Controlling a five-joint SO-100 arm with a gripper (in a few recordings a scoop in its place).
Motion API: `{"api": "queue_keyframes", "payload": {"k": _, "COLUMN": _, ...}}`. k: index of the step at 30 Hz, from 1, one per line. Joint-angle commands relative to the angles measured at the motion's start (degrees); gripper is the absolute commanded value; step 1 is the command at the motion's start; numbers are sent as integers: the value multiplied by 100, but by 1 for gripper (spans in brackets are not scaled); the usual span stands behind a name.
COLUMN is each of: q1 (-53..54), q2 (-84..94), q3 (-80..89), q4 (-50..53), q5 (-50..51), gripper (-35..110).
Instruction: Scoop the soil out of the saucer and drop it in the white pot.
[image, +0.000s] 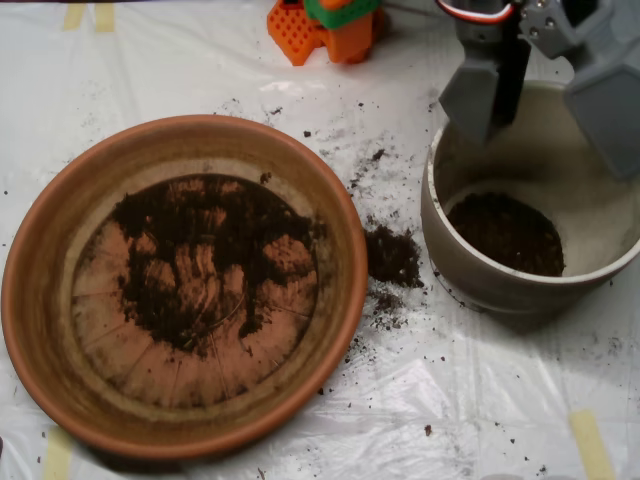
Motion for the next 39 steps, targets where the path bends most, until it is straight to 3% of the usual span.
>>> {"api": "queue_keyframes", "payload": {"k": 1, "q1": 141, "q2": 422, "q3": -466, "q4": 79, "q5": 141, "gripper": 40}}
{"api": "queue_keyframes", "payload": {"k": 11, "q1": 2285, "q2": 984, "q3": -413, "q4": 44, "q5": 1266, "gripper": 40}}
{"api": "queue_keyframes", "payload": {"k": 20, "q1": 4351, "q2": 1406, "q3": 1626, "q4": -721, "q5": 1072, "gripper": 46}}
{"api": "queue_keyframes", "payload": {"k": 27, "q1": 5089, "q2": 2101, "q3": 3841, "q4": -1811, "q5": 668, "gripper": 49}}
{"api": "queue_keyframes", "payload": {"k": 39, "q1": 5563, "q2": 2030, "q3": 4922, "q4": -2663, "q5": 624, "gripper": 49}}
